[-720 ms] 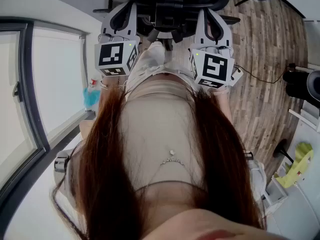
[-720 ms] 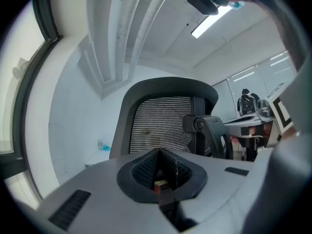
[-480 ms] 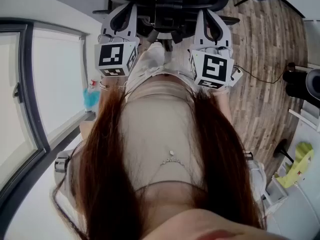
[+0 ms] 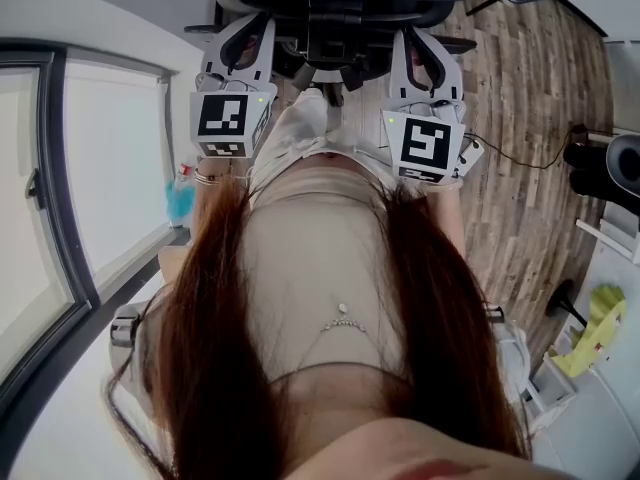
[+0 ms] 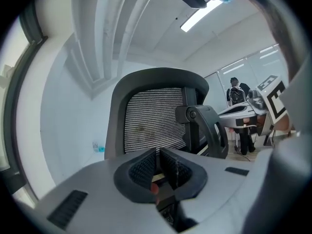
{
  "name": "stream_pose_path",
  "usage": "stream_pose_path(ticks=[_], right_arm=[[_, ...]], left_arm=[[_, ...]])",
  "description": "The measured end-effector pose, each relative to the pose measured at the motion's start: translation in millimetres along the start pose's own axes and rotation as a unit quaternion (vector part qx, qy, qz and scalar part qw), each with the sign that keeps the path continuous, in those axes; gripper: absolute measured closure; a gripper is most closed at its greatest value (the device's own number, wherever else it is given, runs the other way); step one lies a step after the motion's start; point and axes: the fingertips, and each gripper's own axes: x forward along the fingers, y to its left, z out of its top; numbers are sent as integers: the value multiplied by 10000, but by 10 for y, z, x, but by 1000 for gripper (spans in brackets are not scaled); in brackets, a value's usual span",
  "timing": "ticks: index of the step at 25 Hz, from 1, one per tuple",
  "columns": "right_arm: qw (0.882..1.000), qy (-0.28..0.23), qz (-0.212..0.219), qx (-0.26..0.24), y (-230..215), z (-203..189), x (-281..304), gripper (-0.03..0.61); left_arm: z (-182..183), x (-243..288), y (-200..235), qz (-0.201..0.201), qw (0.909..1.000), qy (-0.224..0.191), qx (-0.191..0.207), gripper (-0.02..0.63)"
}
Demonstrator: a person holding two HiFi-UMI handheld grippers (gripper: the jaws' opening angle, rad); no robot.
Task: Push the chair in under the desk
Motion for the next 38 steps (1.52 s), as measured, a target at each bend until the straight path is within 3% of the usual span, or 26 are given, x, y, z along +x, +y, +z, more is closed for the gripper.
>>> stream_pose_path(ticks=[12,29,38], right_arm=[[9985,198,320,-392,41,-142,19,542],[9900,638,835,-937,132,-396,53,415],[9829,1059,934,-1183,146,-581,62,375]], left_arm=[[-112,13,-68,-376,9983,271,359,515],[-304,9,-144,-836,9875,762,1095,413],[-394,32,-172,-944,9820,967,1320,396]])
